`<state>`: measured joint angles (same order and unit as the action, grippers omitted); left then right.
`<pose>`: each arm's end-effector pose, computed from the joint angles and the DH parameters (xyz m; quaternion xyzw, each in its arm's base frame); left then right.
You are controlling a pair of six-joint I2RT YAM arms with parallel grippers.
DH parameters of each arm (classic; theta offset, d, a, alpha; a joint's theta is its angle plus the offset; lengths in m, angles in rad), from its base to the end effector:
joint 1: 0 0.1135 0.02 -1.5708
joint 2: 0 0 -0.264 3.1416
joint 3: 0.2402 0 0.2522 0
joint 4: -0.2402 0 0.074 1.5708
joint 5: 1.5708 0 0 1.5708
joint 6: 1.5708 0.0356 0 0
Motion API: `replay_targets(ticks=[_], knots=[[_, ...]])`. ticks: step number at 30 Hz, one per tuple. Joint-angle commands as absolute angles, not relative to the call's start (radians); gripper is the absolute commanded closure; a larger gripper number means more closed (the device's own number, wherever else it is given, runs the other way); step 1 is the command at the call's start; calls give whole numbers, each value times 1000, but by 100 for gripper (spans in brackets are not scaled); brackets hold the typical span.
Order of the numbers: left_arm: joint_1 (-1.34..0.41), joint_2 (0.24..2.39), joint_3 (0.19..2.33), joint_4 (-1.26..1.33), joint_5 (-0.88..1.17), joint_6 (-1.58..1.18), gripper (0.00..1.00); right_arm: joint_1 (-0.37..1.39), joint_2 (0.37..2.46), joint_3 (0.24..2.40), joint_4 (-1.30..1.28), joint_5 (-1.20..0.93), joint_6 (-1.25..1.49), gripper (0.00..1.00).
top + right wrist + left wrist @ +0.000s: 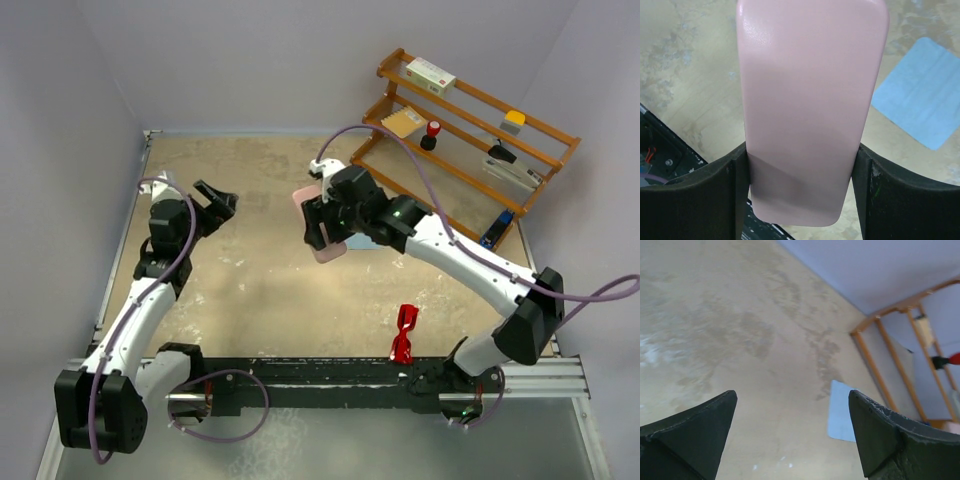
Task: Organize the sunglasses
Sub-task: Pick up the sunglasses case from the center of the board, then open the sunglasses case.
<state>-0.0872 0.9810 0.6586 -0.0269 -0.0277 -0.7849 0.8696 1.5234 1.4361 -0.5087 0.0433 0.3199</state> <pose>0.2267 -0.0188 0.2747 -0.2875 0.7671 -0.2319 0.5246 0.2253 0.2645 0.3541 -0.2300 0.8529 0.2465 0.3985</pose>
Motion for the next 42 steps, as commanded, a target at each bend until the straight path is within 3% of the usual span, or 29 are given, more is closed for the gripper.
replay_targets(ticks=[1,6,12,21,31,42], knots=[[-84,956,617,319,222,-871,10,789,1459,1427,-446,-102,241,100],[-132,994,527,636,286,-989,10,733,1446,1442,-446,-239,231,100],[-327,1078,534,739,229,-936,10,686,1406,1415,-402,-419,240,100],[-335,1069,398,1032,269,-1005,9,599,1338,1293,-235,-665,294,100],[-337,1106,271,1328,344,-1106,8,588,1315,1086,35,-777,372,100],[-360,1161,284,1512,423,-1173,6,587,1367,1117,181,-915,496,100]])
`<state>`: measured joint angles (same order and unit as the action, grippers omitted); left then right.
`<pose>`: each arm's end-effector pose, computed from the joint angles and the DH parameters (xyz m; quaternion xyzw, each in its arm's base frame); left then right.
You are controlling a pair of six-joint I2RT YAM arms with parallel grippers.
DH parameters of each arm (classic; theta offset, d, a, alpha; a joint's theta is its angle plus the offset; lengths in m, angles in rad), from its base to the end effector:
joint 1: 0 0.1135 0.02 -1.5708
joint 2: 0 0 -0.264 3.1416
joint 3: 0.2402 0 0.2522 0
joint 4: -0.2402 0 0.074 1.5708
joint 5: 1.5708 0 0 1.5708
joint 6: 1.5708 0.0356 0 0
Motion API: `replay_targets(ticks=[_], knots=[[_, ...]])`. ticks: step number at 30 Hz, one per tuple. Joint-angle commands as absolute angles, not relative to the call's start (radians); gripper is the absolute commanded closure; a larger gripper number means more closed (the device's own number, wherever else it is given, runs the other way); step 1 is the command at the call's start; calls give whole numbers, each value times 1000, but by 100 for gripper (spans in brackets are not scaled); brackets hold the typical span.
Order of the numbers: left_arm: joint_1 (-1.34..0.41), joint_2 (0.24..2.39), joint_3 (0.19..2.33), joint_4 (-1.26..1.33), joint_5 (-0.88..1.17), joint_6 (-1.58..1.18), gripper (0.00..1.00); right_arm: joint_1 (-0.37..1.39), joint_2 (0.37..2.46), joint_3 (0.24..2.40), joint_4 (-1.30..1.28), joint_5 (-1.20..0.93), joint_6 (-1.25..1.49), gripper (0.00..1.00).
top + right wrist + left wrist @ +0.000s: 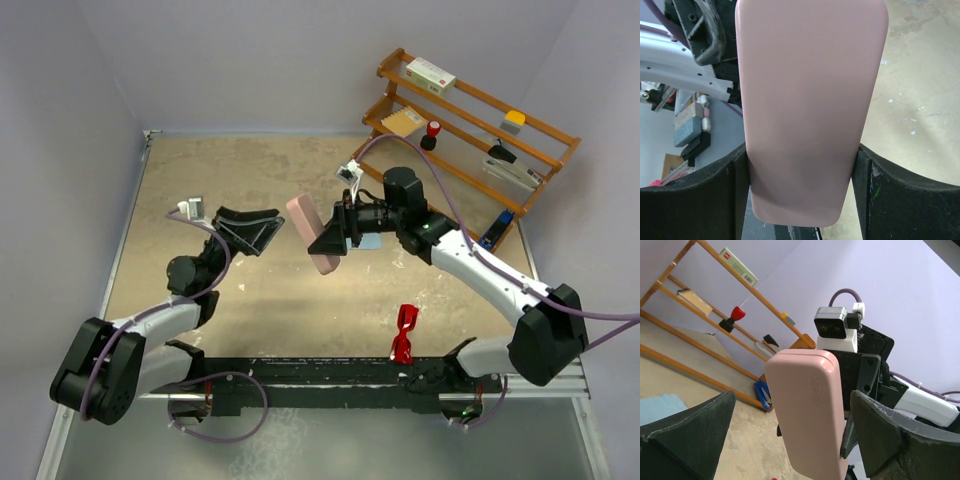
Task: Organize the sunglasses
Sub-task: Open the sunglasses case.
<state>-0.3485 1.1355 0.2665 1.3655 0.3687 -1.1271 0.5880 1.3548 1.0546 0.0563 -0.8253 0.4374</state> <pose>0.1901 -0.0827 0.2556 -0.0452 0.5252 -0.6375 0.5619 0.2438 0.1939 0.3325 -0.3006 0.7011 0.5521 0.3366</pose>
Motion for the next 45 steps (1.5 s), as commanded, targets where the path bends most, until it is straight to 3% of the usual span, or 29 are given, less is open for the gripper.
replay_targets(ticks=[1,22,32,37,45], knots=[[-363,1167,293,1510,431,-1174,6,587,1374,1128,185,-923,503,100],[-401,1239,450,1602,519,-1252,5,607,1425,1244,297,-1078,674,100],[-442,1218,494,1483,543,-1183,6,629,1447,1256,273,-1082,657,100],[-444,1215,503,1460,560,-1170,13,630,1456,1271,252,-1094,643,100],[-444,1205,493,1453,582,-1151,10,629,1454,1280,224,-1160,636,100]])
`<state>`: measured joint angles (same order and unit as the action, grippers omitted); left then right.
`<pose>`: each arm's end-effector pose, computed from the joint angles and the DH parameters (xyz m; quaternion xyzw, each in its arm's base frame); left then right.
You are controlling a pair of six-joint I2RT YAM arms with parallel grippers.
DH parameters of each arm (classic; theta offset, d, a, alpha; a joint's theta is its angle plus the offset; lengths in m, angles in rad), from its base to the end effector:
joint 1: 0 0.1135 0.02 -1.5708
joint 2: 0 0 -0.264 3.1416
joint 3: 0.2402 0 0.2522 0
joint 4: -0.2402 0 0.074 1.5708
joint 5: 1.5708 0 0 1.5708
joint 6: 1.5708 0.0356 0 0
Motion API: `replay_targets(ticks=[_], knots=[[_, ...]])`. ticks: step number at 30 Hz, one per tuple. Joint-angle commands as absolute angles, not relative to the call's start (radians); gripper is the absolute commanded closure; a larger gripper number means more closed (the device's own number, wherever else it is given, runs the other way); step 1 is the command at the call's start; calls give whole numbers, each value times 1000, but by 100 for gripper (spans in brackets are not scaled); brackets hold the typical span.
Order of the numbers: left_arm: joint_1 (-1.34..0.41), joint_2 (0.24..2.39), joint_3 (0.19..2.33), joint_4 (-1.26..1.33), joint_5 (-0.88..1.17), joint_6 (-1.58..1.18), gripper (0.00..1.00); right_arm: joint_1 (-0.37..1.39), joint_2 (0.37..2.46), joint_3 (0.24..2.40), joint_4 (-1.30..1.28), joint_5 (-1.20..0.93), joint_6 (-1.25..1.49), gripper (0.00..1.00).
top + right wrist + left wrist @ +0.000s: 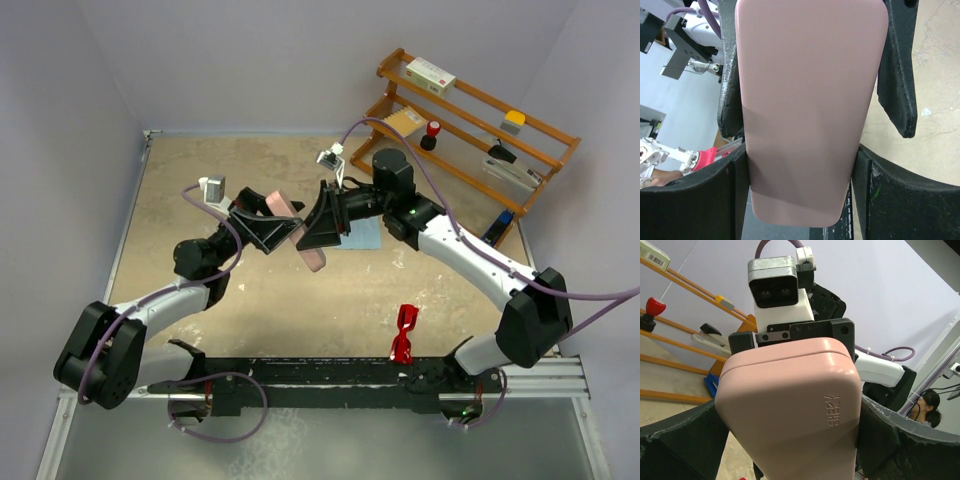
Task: Organize the sunglasses
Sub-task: Open the sunglasses case.
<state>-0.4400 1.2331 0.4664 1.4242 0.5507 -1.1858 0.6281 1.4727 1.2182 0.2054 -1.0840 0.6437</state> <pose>0.2030 -0.1162 0.2996 0.0727 0.4841 -0.7097 0.5066 0.2541 0.2234 0.3682 -0.3508 0.6232 0.6514 0.2534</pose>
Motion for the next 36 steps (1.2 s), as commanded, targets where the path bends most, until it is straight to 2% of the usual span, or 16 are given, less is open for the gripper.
replay_targets(ticks=[1,6,14,22,28,36], knots=[[-444,1205,492,1458,581,-1152,10,628,1455,1282,221,-1169,634,100],[-444,1214,492,1480,592,-1164,14,628,1447,1285,198,-1166,615,100],[-444,1208,481,1484,590,-1172,8,627,1452,1301,157,-1143,579,100],[-444,1197,467,1485,592,-1172,8,627,1460,1314,151,-1134,576,100],[-444,1198,471,1476,601,-1169,13,626,1467,1319,146,-1143,575,100],[-444,1192,459,1488,602,-1170,10,619,1465,1325,147,-1152,576,100]])
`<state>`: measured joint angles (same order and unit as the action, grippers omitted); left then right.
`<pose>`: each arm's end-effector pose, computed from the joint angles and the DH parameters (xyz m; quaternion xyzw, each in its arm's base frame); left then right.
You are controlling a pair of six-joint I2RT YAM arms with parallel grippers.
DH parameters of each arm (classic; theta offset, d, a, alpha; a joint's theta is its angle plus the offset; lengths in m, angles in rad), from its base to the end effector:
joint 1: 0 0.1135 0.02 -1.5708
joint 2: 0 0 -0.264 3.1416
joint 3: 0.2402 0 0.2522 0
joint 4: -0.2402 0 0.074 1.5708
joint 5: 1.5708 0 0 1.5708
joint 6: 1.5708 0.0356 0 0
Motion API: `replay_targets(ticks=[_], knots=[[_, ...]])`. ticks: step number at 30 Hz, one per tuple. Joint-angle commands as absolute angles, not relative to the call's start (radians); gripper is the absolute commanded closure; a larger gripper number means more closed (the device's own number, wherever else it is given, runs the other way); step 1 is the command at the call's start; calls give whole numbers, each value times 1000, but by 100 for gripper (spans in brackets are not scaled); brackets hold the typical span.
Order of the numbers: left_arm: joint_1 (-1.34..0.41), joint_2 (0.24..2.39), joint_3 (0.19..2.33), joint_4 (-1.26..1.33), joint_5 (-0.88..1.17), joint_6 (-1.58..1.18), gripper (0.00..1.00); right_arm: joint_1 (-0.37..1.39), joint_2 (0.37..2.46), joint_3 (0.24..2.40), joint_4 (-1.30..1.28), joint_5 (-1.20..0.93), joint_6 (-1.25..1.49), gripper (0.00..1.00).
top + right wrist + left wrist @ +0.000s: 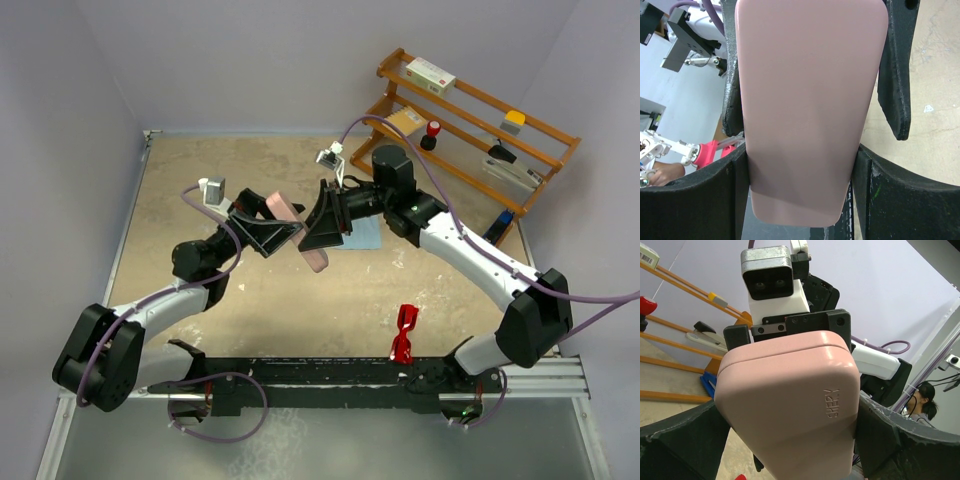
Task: Organize the sunglasses
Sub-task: Open the sunglasses case.
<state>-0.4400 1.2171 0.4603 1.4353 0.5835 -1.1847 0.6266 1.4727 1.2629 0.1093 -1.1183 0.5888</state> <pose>0.1985 -0.1151 0.3017 0.0914 0.4793 -0.7125 0.5042 0.2529 0.2226 0.3749 -0.3676 0.6219 0.6477 0.2421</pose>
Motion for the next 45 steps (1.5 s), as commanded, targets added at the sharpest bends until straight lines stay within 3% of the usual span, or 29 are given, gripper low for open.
replay_targets(ticks=[1,12,16,19,26,38,45], knots=[[-445,1191,456,1487,603,-1169,9,617,1464,1325,148,-1152,577,100],[-444,1176,460,1457,605,-1152,12,606,1453,1314,146,-1154,573,100],[-445,1180,459,1462,614,-1157,23,604,1447,1307,147,-1149,574,100],[-444,1188,464,1470,619,-1163,43,604,1450,1309,146,-1153,572,100],[-444,1188,466,1462,627,-1167,59,604,1454,1310,149,-1161,579,100],[-444,1203,474,1527,647,-1186,57,604,1465,1256,446,-1219,812,100],[-445,1223,478,1645,670,-1244,57,604,1527,1196,1053,-1229,1297,100]])
